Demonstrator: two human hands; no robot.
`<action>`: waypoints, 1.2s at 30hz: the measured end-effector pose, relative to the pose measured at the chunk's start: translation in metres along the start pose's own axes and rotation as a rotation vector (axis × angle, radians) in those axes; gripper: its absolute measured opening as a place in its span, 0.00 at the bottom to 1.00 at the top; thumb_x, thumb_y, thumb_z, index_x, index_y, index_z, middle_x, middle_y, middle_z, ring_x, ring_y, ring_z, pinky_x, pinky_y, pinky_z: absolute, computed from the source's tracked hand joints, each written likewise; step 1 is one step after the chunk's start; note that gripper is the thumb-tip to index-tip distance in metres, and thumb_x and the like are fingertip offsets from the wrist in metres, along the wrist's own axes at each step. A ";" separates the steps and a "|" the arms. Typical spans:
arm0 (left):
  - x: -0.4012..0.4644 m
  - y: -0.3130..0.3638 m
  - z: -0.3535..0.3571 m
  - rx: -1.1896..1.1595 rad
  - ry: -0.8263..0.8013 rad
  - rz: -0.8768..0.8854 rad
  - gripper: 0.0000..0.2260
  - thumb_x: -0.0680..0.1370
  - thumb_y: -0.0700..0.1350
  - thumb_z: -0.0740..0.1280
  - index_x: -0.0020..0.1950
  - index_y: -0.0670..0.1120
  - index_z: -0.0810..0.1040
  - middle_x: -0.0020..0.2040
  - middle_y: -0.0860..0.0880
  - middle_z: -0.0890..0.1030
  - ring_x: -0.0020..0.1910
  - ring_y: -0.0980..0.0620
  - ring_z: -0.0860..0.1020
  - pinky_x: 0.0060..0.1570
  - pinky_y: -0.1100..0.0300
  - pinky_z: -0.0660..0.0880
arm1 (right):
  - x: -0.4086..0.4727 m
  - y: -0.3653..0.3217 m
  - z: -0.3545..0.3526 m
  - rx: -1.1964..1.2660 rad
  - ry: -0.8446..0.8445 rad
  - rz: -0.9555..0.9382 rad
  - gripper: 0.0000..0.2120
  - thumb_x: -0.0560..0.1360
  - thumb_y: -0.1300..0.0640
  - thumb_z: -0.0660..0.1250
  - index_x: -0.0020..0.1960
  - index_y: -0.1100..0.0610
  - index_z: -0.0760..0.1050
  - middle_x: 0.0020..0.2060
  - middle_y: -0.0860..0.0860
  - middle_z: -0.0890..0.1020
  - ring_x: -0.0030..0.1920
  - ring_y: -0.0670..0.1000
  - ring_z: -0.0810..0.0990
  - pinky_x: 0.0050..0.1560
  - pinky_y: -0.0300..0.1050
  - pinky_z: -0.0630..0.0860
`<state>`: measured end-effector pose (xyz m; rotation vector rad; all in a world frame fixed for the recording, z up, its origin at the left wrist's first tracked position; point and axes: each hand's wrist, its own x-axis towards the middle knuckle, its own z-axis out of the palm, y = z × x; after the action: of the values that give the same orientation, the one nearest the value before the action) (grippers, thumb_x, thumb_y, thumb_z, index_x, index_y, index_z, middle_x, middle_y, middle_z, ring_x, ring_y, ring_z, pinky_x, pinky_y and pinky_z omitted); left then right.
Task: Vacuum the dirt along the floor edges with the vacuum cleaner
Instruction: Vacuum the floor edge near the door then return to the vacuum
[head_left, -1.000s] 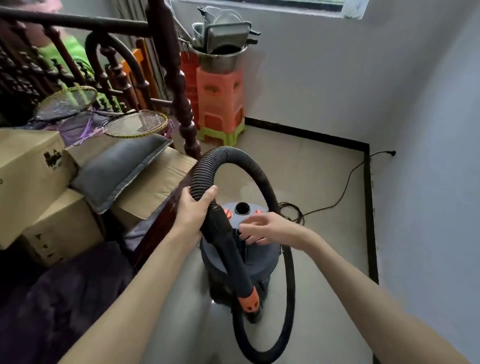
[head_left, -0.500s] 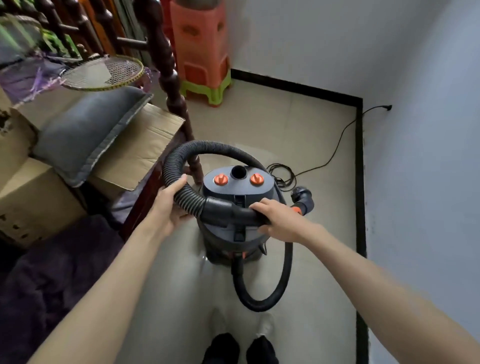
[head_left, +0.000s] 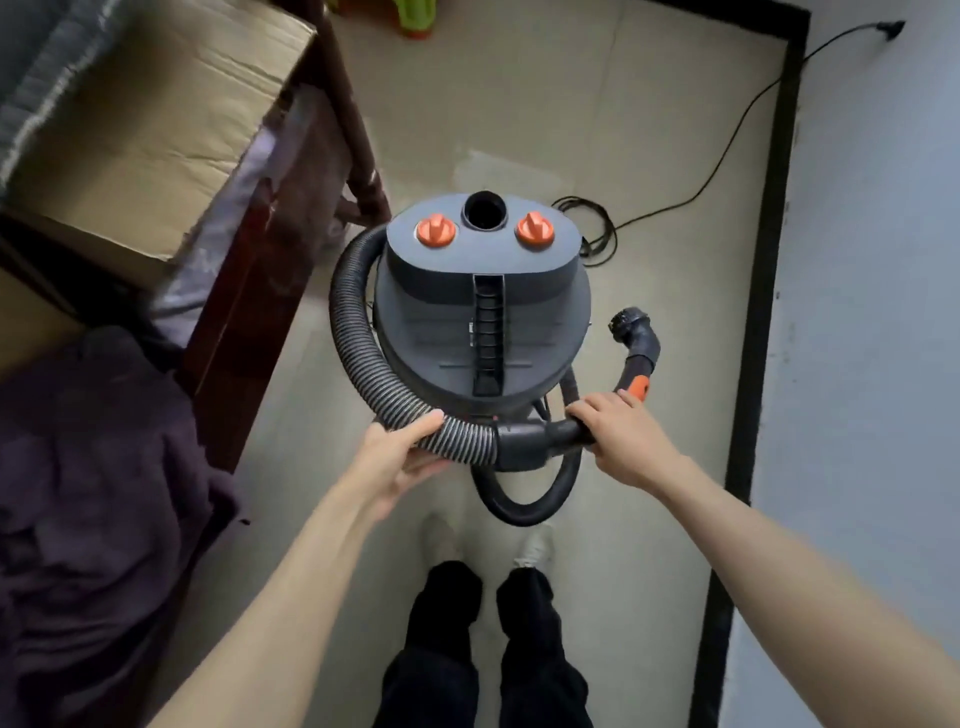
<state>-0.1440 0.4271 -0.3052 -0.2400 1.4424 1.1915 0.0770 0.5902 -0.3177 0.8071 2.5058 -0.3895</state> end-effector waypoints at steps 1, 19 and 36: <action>0.007 -0.006 0.007 0.007 -0.033 0.024 0.12 0.73 0.37 0.71 0.56 0.40 0.76 0.45 0.45 0.85 0.43 0.47 0.84 0.40 0.55 0.81 | 0.001 0.007 0.012 0.015 0.000 0.043 0.20 0.76 0.60 0.64 0.67 0.53 0.68 0.63 0.50 0.74 0.65 0.53 0.70 0.65 0.47 0.61; 0.070 -0.100 0.038 -0.208 0.057 0.046 0.12 0.76 0.33 0.66 0.56 0.44 0.72 0.48 0.48 0.85 0.50 0.48 0.83 0.55 0.49 0.78 | 0.034 -0.028 0.109 0.433 0.083 0.184 0.33 0.71 0.41 0.72 0.68 0.59 0.70 0.63 0.56 0.74 0.65 0.58 0.70 0.63 0.56 0.69; 0.075 -0.070 0.028 0.228 0.205 0.138 0.11 0.75 0.37 0.71 0.55 0.38 0.74 0.50 0.41 0.82 0.47 0.46 0.83 0.48 0.55 0.80 | 0.046 -0.038 0.119 0.350 0.049 0.105 0.32 0.77 0.41 0.63 0.74 0.59 0.64 0.65 0.57 0.72 0.65 0.58 0.70 0.60 0.56 0.71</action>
<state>-0.0975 0.4515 -0.3976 -0.1080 1.7840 1.1253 0.0632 0.5341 -0.4376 1.0866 2.4602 -0.7949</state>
